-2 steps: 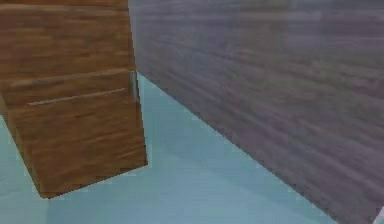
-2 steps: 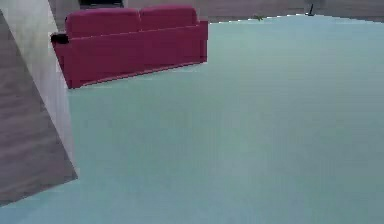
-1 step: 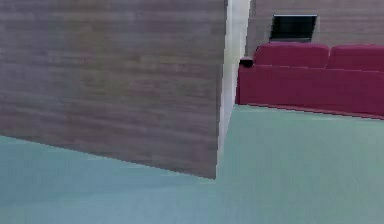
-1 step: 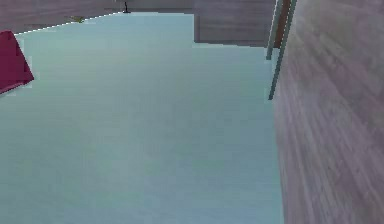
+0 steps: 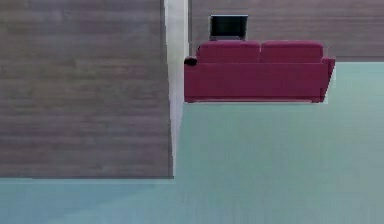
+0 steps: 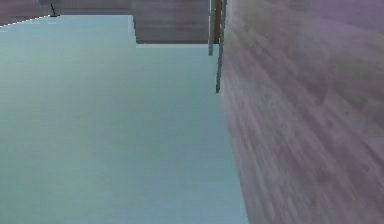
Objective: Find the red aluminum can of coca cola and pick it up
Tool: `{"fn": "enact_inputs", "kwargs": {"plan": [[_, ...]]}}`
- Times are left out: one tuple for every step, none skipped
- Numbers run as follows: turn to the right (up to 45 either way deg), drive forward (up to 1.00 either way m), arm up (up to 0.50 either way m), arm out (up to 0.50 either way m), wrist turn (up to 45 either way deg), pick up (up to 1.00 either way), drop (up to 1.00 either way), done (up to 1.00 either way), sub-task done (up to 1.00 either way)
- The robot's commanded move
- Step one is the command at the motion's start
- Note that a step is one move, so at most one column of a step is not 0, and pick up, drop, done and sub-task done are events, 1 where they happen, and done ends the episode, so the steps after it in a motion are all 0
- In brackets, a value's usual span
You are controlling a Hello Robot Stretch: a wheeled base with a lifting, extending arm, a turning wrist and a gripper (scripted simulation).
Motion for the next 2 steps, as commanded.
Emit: {"fn": "enact_inputs", "kwargs": {"plan": [[0.0, 0.15, 0.00, 0.00, 0.0, 0.00, 0.00, 0.00, 0.00], [-45.0, 0.00, 0.00, 0.00, 0.0, 0.00, 0.00, 0.00, 0.00]]}}
